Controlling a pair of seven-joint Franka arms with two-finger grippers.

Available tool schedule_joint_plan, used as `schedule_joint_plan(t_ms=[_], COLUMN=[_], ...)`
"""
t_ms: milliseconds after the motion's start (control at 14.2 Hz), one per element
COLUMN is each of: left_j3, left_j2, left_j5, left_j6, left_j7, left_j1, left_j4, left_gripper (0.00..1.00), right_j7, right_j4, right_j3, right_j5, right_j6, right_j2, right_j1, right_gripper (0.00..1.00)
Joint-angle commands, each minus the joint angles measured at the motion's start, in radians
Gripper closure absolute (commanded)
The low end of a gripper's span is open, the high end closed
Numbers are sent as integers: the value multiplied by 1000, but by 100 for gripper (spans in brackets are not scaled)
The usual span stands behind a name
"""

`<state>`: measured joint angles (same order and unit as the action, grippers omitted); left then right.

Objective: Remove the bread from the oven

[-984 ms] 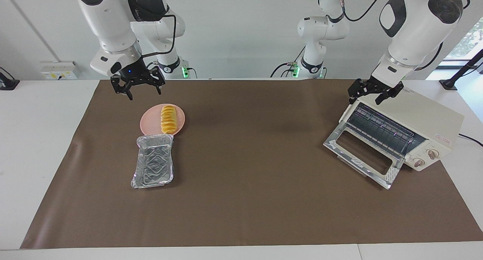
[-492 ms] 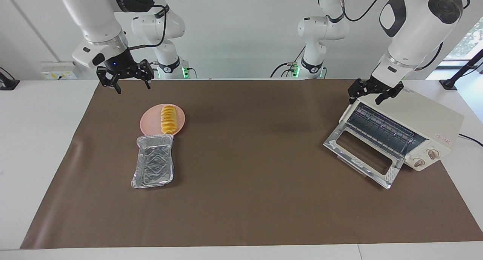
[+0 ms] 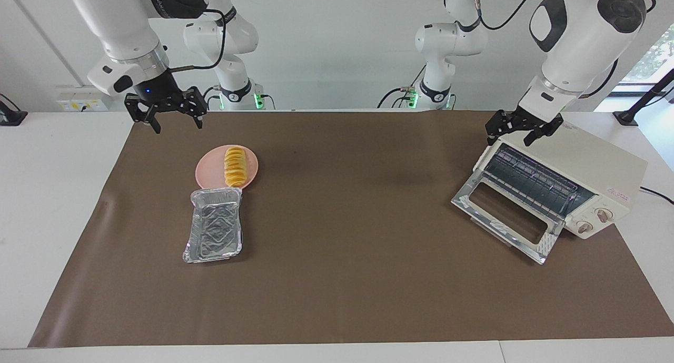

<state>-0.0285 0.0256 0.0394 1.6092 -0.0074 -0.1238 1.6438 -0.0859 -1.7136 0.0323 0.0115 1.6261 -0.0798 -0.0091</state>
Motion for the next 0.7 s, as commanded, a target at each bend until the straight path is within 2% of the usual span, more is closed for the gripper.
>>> schedule_joint_plan(t_ms=[0,632], left_j3=[-2,-2], left_j2=[-18,-18], left_j5=[11,11], left_j6=[3,3], left_j7=[-11,-11], left_j1=[1,1], left_j4=[8,8], left_gripper=[0,0], right_j7=[18,31], right_j4=[9,17], right_j3=[9,8], right_j5=[-19,-22], right_j6=[-32,-38], right_j2=[8,9], right_j1=[-17,-37], right_gripper=[0,0])
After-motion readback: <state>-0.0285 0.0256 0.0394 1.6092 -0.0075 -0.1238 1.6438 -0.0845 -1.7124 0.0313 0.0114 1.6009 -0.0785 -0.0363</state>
